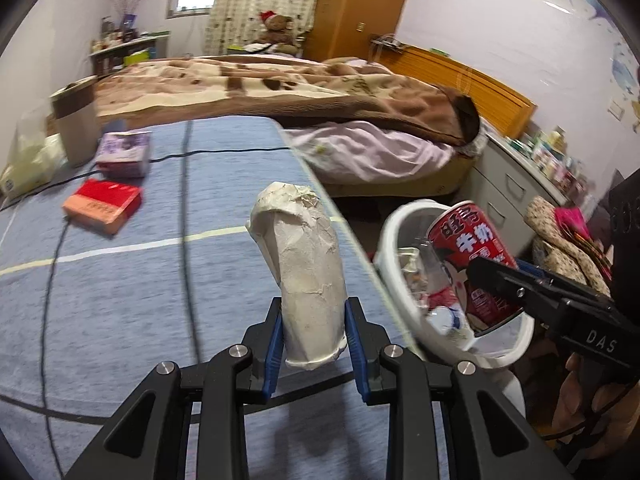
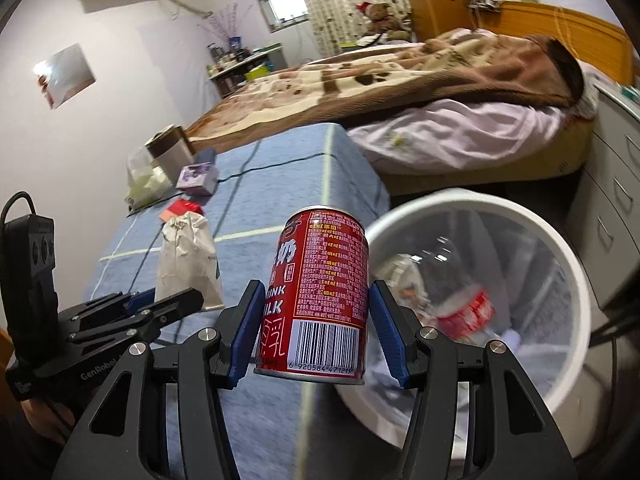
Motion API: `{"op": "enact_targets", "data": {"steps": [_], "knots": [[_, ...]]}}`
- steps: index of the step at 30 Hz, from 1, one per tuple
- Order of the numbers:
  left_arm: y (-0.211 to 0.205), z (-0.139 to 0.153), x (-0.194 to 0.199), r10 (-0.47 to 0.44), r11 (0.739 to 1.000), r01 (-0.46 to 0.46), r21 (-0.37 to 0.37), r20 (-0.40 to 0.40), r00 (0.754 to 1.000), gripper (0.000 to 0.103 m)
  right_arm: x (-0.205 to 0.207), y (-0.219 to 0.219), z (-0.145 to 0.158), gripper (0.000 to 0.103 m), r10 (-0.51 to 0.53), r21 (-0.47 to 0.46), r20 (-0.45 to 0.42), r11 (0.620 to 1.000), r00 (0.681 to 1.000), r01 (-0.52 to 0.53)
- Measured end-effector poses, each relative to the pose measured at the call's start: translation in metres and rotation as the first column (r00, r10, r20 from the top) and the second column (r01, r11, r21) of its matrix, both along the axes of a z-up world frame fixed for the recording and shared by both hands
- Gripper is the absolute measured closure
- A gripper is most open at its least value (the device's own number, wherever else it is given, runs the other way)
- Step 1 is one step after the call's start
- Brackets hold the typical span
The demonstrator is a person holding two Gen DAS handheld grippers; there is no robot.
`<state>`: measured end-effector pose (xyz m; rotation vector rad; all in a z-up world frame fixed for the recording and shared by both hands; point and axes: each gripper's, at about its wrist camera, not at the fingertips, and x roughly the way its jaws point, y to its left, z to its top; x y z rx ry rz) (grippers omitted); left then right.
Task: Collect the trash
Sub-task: 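Carry the paper bag with left gripper while right carries the red can over the bin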
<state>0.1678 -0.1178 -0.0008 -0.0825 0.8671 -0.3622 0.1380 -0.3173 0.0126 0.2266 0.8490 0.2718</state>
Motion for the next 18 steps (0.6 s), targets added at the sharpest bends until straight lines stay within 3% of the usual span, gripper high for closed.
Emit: {"op": "enact_targets", "data": {"steps": [9,18], "knots": [[-0.061,-0.006,0.006,-0.145,0.989,0.144,-0.025,-0.015,0.989,0.073,-0.012,-0.048,-0.016,0.048,-0.135,-0.001,-0.052,0.991,0.989,0.135],[-0.104,-0.016,0.014,-0.250,0.968,0.248,-0.044,-0.044,0.967,0.069,-0.016,-0.068,-0.025,0.048,-0.182,-0.006,-0.086,0.983,0.980,0.182]]}}
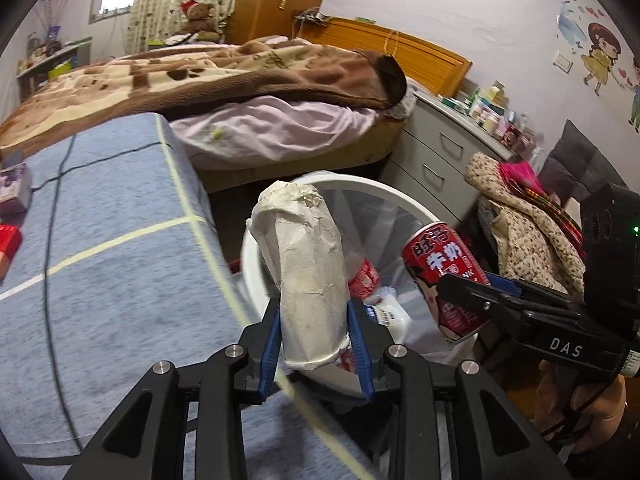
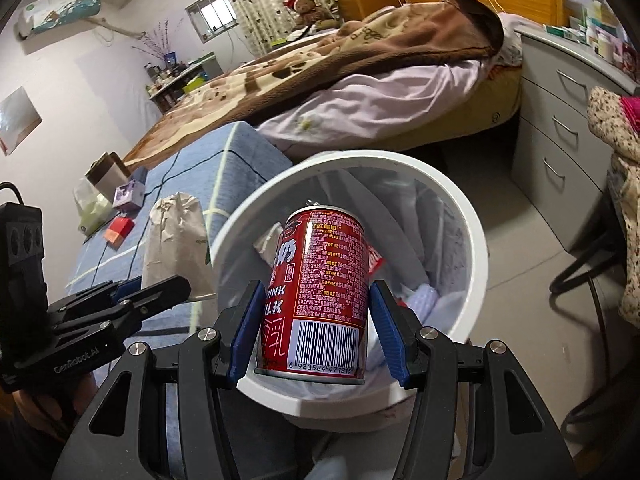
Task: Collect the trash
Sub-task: 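Carry the paper bag with left gripper while right carries the red can over the bin, then open both grippers to drop the paper bag and red can into the bin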
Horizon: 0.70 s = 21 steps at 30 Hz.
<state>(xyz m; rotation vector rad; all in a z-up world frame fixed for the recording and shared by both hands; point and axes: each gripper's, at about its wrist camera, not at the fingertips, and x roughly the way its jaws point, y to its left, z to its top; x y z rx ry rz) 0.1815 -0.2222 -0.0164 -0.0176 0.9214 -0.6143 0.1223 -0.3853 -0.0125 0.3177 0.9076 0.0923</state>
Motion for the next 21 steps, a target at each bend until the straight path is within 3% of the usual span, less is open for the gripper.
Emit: {"op": "enact_targets", "data": {"steps": [3,6,10,21], "knots": [[-0.006,-0.004,0.001,-0.011,1.000,0.011,0.003,-0.010,1.000,0.067,0.000,-0.006,-0.004,0.048,-0.015,-0.005,-0.019,1.000,1.000,0.015],[-0.011,-0.006,0.002,-0.019,1.000,0.019,0.003,-0.015,1.000,0.054,-0.002,-0.013,-0.006,0.047,-0.036,-0.005,-0.030,0.999,0.999,0.036],[-0.010,-0.003,0.001,-0.004,1.000,0.004,0.005,0.009,1.000,0.046,-0.004,-0.016,-0.004,0.047,-0.050,-0.013,-0.029,0.999,0.998,0.049],[0.021,0.009,-0.002,0.068,0.998,-0.067,-0.018,0.027,0.997,0.046,-0.005,-0.008,0.008,0.047,-0.031,-0.023,0.009,0.999,0.999,0.031]]}}
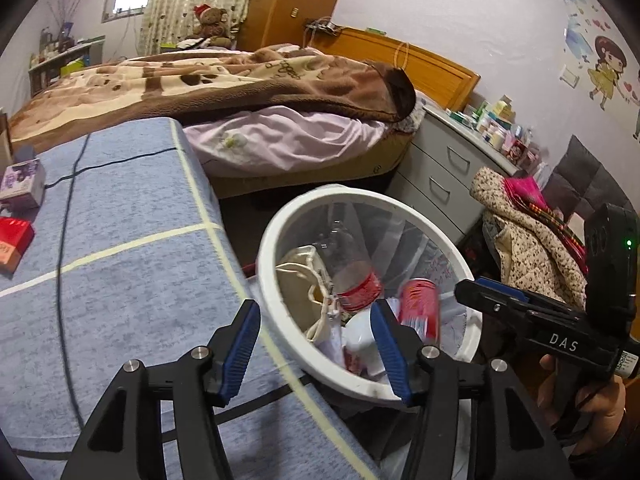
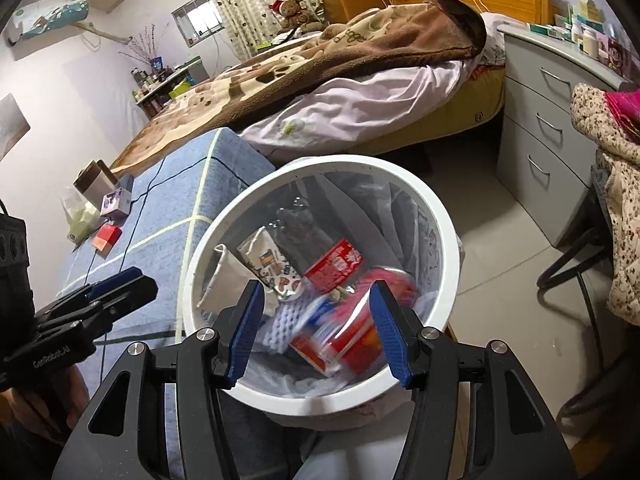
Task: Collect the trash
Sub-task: 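Open both grippers to drop the paper bag and red can into the bin, then withdraw both grippers back over the bed toward the boxes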
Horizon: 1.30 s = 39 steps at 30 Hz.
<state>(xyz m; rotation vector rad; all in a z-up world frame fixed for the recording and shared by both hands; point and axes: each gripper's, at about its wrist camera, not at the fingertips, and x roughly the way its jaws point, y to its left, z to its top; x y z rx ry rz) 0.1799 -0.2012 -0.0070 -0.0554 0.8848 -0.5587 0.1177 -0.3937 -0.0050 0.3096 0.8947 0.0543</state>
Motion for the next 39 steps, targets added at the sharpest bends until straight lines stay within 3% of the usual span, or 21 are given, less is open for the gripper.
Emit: {"op": "enact_targets", "data": {"steps": [11,23,39], "knots": [[0.061,0.004,-0.012,0.134,0.990,-0.135,0.037,0.020,0.991,0.046,0.005,0.039,0.015,0.047,0.128,-0.014,0.036,0.992,0.991,-0.128],[0.129,0.012,-0.031,0.263,0.963,-0.264,0.050,0.028,0.964,0.046,0.001,0.091,0.034,0.047,0.265,-0.013,0.067,0.964,0.962,-0.265],[0.213,0.046,-0.060,0.396,0.917,-0.399,0.026,0.067,0.916,0.046,0.008,0.167,0.072,0.046,0.429,-0.087,0.118,0.903,0.896,-0.420]]}}
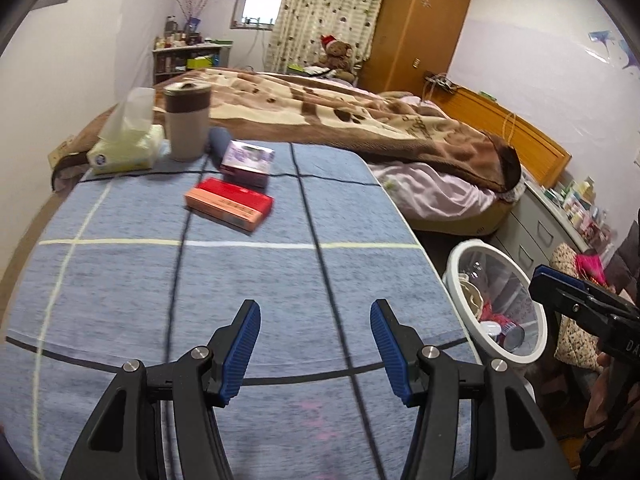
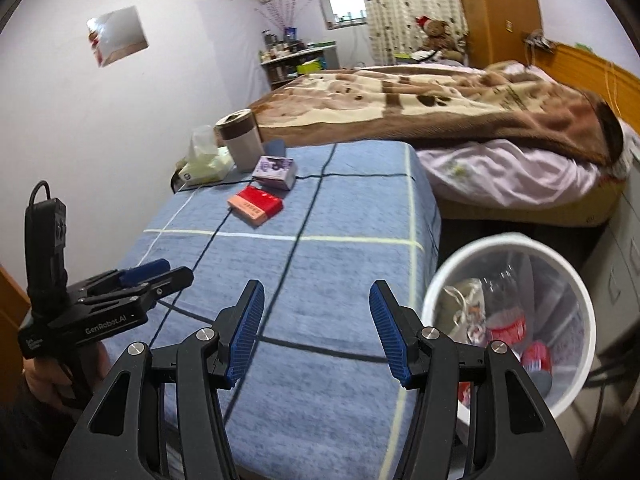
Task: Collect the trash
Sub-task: 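Withdraw both grippers back over the bed toward the boxes, then grasp the purple juice carton with the right gripper and lift it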
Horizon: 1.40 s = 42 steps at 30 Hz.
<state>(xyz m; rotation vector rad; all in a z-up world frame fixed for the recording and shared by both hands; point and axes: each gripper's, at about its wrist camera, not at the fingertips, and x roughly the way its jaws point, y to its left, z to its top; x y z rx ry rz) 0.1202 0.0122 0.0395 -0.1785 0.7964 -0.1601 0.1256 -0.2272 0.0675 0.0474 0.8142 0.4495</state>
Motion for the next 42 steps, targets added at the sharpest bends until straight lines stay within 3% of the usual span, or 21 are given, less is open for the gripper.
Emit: {"op": "enact_targets", "data": {"steps": [9,21,25,28,37,42], "knots": [[0.041,0.016,0.009,0.062,0.998,-0.063,0.024,0.033,0.998,0.046,0.031,0.048,0.015,0.043,0.142,-0.092,0.057,0.986,0.988,-0.136],[0.085,0.003,0.057,0.108,0.994,-0.108,0.010,0.008,0.994,0.046,0.089,0.102,0.003,0.043,0.283,-0.164,0.081,0.950,0.956,-0.267],[0.097,-0.003,0.077,0.116,0.993,-0.116,0.008,-0.006,0.993,0.046,0.118,0.117,-0.008,0.042,0.315,-0.186,0.094,0.938,0.945,-0.294],[0.106,-0.009,0.086,0.122,0.993,-0.122,0.002,-0.003,0.993,0.046,0.143,0.125,-0.028,0.033,0.317,-0.193,0.073,0.935,0.946,-0.298],[0.138,-0.030,0.111,0.143,0.989,-0.144,-0.024,-0.031,0.989,0.046,0.195,0.151,-0.059,0.033,0.389,-0.269,0.037,0.891,0.921,-0.366],[0.141,-0.040,0.123,0.131,0.991,-0.132,-0.017,-0.043,0.990,0.046,0.204,0.157,-0.064,0.033,0.430,-0.290,0.066,0.871,0.900,-0.396]]}}
